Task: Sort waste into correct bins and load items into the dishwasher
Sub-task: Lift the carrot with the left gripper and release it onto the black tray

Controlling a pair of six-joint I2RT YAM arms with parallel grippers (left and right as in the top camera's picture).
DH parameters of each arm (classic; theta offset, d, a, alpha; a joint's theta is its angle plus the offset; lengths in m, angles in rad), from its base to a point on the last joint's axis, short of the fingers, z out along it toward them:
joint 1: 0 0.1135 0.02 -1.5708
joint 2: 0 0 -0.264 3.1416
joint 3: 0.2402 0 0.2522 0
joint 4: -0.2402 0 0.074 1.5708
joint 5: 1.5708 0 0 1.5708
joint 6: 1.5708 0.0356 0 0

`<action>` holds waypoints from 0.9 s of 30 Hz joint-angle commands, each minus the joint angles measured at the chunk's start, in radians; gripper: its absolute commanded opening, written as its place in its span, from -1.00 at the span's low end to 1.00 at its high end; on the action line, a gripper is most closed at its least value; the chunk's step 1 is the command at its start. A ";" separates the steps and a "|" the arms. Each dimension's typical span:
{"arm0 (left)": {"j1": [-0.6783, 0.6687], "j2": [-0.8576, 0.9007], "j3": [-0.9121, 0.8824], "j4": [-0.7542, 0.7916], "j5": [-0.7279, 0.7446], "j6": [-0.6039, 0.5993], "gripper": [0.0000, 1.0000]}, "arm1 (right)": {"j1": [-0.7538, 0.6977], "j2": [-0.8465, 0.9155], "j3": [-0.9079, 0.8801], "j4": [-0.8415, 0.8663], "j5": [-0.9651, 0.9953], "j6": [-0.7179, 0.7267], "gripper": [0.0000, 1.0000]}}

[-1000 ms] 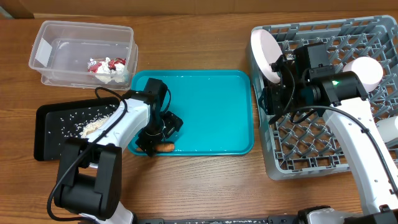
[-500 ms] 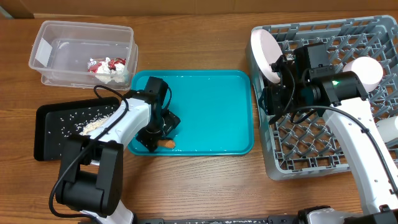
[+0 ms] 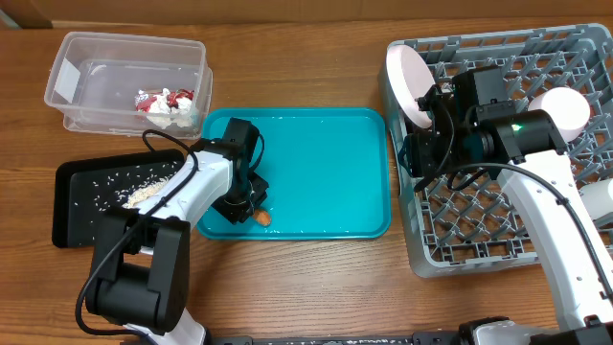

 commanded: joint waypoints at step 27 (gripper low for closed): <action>0.101 -0.029 0.484 -0.417 -0.336 0.278 -0.92 | -0.002 -0.001 0.009 -0.013 0.000 -0.001 0.22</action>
